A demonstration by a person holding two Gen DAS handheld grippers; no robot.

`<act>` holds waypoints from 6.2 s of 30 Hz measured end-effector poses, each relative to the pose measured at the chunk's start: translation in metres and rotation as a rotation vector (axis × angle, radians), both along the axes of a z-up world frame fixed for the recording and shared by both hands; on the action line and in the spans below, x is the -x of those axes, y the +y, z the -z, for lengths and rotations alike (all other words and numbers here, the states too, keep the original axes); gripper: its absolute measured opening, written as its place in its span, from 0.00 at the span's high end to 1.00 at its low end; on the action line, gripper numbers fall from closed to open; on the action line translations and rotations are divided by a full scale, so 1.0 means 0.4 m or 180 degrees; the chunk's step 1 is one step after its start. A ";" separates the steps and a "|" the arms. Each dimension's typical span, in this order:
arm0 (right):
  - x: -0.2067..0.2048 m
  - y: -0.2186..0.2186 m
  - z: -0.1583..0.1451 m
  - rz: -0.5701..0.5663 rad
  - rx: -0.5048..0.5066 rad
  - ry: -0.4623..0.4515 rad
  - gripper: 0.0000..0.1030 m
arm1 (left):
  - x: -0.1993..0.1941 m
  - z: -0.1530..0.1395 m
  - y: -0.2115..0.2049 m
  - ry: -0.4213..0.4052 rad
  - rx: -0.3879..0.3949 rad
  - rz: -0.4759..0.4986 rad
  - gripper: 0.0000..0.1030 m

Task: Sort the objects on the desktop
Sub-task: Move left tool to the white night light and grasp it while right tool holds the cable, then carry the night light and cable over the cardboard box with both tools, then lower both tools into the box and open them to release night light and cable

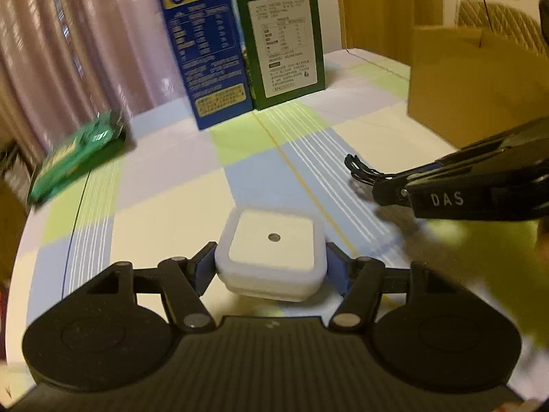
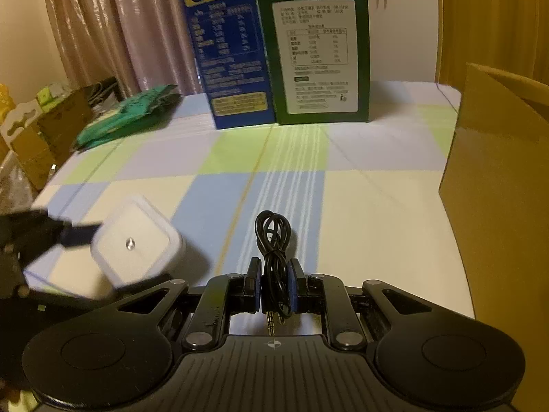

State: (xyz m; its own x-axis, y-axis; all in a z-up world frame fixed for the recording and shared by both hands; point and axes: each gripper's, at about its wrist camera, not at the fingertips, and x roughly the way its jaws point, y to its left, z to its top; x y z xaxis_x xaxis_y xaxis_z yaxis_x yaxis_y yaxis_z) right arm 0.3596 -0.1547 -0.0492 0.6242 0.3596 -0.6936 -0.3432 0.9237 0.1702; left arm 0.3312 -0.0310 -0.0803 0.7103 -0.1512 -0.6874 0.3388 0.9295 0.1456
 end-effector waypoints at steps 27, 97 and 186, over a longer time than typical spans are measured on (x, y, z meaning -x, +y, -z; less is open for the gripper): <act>0.339 -0.094 -0.011 -0.0004 -0.0009 0.0404 0.88 | 0.320 0.004 0.015 0.0304 0.0475 -0.0127 0.41; 0.661 -0.250 -0.272 0.0302 -0.0196 -0.0201 0.88 | 0.632 -0.276 -0.120 -0.0116 0.0870 -0.0489 0.42; 0.345 -0.712 -0.356 0.1013 -0.0027 -0.0383 0.88 | 0.254 -0.311 -0.570 0.0027 0.0946 0.0405 0.30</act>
State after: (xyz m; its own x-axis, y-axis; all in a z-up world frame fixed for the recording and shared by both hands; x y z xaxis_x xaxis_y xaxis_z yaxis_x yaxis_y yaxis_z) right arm 0.2218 -0.4394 0.0932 0.7834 0.1389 -0.6058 -0.0558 0.9865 0.1540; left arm 0.2296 -0.2592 0.0442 0.6674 -0.4335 -0.6056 0.4550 0.8811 -0.1293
